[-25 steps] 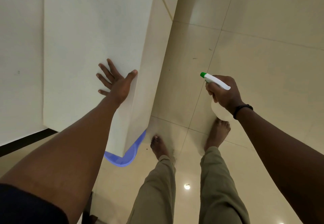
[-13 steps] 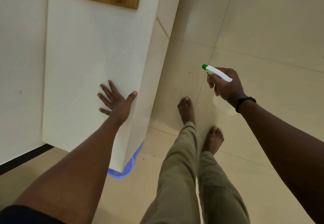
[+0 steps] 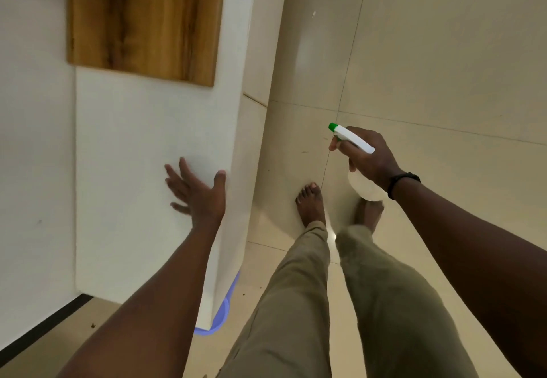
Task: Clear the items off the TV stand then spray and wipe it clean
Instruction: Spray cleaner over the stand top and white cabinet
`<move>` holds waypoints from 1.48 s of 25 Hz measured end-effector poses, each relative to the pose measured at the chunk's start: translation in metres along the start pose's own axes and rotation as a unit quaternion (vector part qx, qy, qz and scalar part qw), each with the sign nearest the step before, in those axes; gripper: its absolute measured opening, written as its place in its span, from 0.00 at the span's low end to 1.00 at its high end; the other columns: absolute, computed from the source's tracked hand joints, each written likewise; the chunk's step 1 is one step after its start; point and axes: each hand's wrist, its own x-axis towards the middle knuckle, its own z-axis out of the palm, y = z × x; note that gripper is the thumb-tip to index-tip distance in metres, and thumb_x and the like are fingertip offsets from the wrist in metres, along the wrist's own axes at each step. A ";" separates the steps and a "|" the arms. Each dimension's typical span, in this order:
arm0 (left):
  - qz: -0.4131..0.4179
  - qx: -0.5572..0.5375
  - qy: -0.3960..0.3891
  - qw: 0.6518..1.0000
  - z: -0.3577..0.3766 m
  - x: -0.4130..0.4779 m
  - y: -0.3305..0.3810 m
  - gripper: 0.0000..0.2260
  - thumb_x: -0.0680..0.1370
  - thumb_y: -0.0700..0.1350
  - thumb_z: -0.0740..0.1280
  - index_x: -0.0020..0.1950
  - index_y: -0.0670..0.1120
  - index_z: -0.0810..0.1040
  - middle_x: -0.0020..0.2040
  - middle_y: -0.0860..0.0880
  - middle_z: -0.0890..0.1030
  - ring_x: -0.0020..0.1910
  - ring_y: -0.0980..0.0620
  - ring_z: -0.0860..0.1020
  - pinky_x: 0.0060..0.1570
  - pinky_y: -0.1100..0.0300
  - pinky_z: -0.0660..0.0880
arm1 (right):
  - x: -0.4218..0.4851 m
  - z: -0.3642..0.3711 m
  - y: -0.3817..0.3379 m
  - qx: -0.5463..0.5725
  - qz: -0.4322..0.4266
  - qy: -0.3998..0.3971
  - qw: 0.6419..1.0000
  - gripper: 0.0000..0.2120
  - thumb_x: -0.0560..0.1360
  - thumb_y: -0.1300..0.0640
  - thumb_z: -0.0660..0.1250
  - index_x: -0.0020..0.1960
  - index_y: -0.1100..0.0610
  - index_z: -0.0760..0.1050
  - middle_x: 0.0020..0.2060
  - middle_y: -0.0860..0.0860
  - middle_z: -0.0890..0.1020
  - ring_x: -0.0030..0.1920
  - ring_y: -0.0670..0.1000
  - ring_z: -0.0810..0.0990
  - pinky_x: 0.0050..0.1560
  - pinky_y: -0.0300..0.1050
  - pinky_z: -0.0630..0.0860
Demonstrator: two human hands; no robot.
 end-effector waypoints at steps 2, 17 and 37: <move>0.079 0.033 0.011 0.996 0.001 0.022 0.049 0.43 0.77 0.64 0.66 0.84 0.53 0.46 0.84 0.50 0.38 0.83 0.45 0.39 0.76 0.30 0.40 | 0.010 -0.004 0.004 0.004 -0.002 0.005 1.000 0.10 0.76 0.49 0.63 0.45 0.50 0.82 0.43 0.55 0.85 0.27 0.46 0.77 0.34 0.48 0.78; 0.052 0.191 -0.040 0.979 0.001 0.131 0.240 0.53 0.75 0.74 0.61 0.82 0.49 0.31 0.82 0.47 0.32 0.81 0.38 0.33 0.75 0.28 0.41 | 0.094 -0.075 0.009 -0.008 0.027 -0.046 0.999 0.14 0.72 0.46 0.62 0.39 0.54 0.81 0.32 0.53 0.82 0.27 0.53 0.76 0.37 0.55 0.78; 0.029 0.197 -0.025 0.980 0.004 0.135 0.242 0.55 0.74 0.70 0.67 0.83 0.48 0.34 0.83 0.46 0.34 0.82 0.39 0.35 0.76 0.32 0.40 | 0.240 -0.168 -0.077 -0.013 0.014 0.012 1.000 0.11 0.72 0.52 0.63 0.33 0.55 0.76 0.28 0.50 0.80 0.26 0.56 0.75 0.38 0.59 0.78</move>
